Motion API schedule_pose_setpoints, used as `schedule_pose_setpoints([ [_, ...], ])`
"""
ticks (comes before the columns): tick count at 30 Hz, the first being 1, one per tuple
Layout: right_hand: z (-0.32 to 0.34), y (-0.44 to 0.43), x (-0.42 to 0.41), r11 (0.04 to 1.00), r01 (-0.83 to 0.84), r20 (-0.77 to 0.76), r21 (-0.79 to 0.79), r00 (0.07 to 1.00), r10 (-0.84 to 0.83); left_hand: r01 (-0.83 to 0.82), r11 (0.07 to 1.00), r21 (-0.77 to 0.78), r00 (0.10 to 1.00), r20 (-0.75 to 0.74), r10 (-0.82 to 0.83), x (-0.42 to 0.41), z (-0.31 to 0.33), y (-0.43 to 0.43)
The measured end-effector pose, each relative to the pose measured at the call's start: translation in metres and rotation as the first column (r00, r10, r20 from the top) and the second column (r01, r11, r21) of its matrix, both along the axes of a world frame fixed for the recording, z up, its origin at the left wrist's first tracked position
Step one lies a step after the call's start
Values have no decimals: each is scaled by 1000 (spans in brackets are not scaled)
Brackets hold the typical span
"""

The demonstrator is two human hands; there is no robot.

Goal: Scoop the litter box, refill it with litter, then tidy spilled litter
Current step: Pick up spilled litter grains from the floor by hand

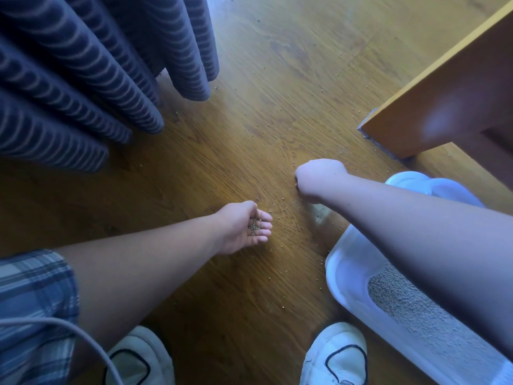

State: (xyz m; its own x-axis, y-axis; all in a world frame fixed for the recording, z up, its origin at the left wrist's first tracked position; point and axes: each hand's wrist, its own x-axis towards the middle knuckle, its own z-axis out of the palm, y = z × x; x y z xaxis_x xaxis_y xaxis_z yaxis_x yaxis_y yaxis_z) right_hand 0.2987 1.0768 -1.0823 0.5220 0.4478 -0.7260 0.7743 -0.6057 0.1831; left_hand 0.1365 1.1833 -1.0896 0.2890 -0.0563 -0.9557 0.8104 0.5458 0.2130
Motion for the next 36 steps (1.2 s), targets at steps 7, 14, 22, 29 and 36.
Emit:
schedule_pose_setpoints([
  [7,8,-9,-14,954,189,-251,234,959,-128,-14,1000,-22,1000,12,14,4,4,-8],
  [14,46,-13,-44,944,124,-408,306,913,13,-171,971,-168,982,54,182,15,6,-14],
  [22,5,6,23,951,179,21,253,981,-190,-107,992,-69,994,13,109,19,-4,-1],
  [29,-12,19,18,982,72,61,176,995,-84,-115,991,-75,993,13,116,19,-12,7],
  [36,-10,12,15,947,161,-50,279,987,-153,-159,983,-93,986,45,163,37,-8,0],
])
